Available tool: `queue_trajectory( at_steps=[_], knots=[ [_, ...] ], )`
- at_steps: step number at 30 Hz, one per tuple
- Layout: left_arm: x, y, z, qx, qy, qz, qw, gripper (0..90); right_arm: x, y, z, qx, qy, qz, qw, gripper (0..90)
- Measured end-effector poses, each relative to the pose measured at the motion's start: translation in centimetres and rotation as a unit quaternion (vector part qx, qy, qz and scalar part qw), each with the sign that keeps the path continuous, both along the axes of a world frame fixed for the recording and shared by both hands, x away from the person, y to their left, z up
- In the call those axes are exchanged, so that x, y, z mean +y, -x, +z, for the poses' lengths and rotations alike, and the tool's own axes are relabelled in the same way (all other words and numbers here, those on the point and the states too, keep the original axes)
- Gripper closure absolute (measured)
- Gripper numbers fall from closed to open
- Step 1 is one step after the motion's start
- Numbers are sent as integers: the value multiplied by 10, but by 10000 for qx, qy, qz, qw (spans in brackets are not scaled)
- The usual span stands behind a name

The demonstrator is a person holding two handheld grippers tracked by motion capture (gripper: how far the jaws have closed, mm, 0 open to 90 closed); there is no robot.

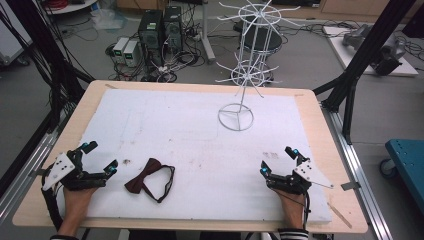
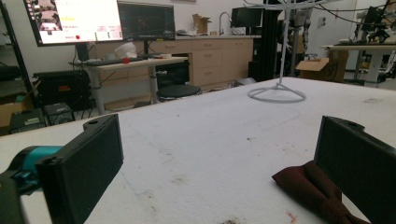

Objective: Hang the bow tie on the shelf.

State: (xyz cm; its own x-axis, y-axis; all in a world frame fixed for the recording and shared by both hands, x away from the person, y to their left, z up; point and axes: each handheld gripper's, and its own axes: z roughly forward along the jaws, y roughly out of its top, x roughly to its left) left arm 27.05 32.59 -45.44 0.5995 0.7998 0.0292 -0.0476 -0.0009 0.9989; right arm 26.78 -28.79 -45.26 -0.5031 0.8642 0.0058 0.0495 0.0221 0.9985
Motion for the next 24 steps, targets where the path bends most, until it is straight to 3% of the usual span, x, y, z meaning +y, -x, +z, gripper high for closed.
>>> queue_trajectory(
  at_steps=[16,24],
  knots=[
    [3,-2,1,121,157,81,9998,17,0,0,0,-10,24,-6,10000,8],
    [7,0,11,507,-98,-88,9986,17,0,0,0,-26,35,-1,10000,7]
  ],
)
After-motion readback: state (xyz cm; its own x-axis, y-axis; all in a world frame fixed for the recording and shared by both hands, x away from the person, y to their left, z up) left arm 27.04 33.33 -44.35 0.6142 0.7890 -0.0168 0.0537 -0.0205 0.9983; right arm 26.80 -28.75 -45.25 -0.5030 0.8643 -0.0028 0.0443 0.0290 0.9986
